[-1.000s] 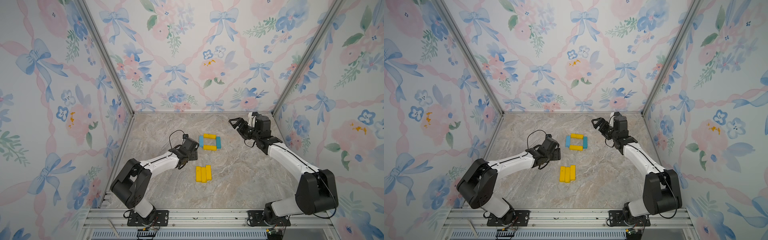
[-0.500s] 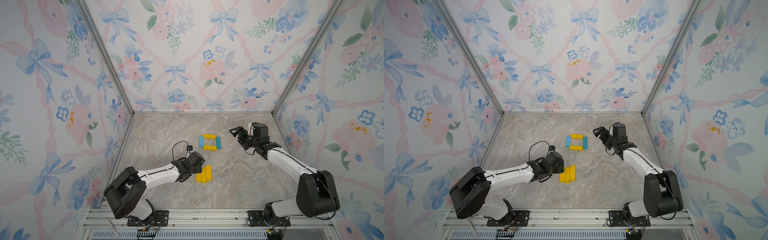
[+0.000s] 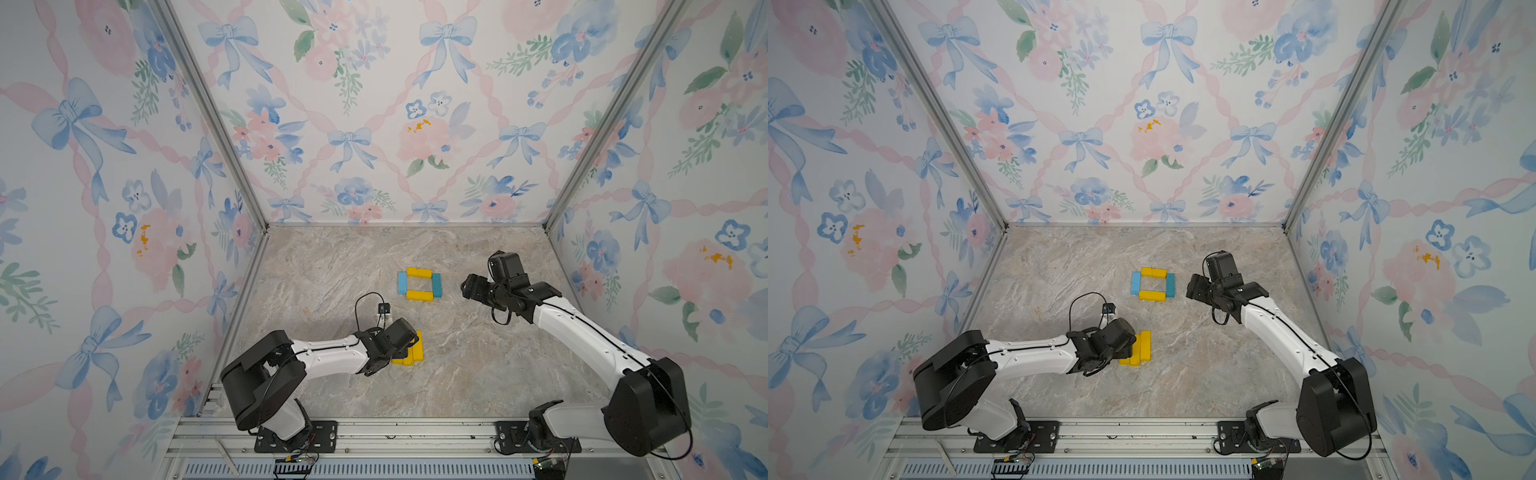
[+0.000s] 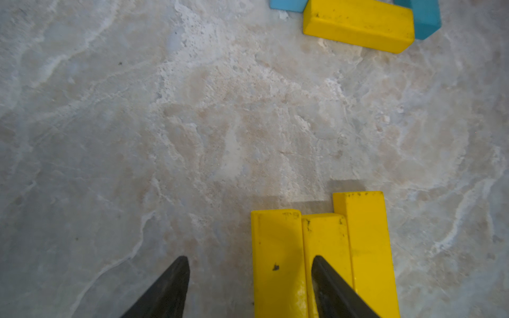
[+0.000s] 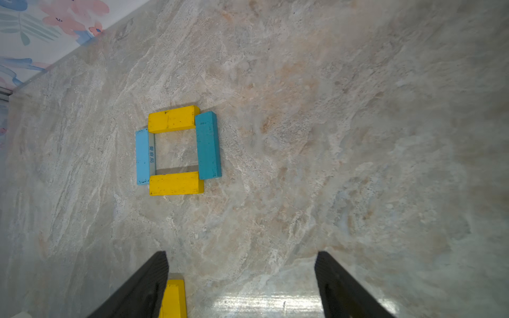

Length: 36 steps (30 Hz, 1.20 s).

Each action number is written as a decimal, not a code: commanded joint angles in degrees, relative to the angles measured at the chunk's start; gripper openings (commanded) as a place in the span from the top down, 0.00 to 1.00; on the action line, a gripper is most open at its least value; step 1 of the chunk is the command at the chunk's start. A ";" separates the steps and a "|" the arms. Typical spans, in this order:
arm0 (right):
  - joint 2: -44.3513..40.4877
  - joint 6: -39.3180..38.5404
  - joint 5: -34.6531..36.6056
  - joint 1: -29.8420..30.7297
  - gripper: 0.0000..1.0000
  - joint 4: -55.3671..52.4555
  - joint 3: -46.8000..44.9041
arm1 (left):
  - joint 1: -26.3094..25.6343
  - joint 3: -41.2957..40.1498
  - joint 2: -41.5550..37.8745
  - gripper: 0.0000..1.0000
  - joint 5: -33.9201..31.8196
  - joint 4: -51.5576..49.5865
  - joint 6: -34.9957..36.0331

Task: Assemble the number 8 with building blocks
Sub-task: Assemble the building block at the center of the board.

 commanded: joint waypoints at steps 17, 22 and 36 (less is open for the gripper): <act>5.48 -2.64 1.34 0.38 0.19 -4.47 2.46 | -1.47 -1.42 4.39 0.54 -0.90 0.90 -0.97; 6.29 -2.71 1.01 0.47 0.22 -4.75 3.01 | -2.65 -1.70 5.22 0.47 -0.80 1.01 -1.79; 5.85 -2.80 1.04 0.72 0.22 -4.42 1.74 | -2.13 0.69 8.38 0.69 -1.69 0.96 0.61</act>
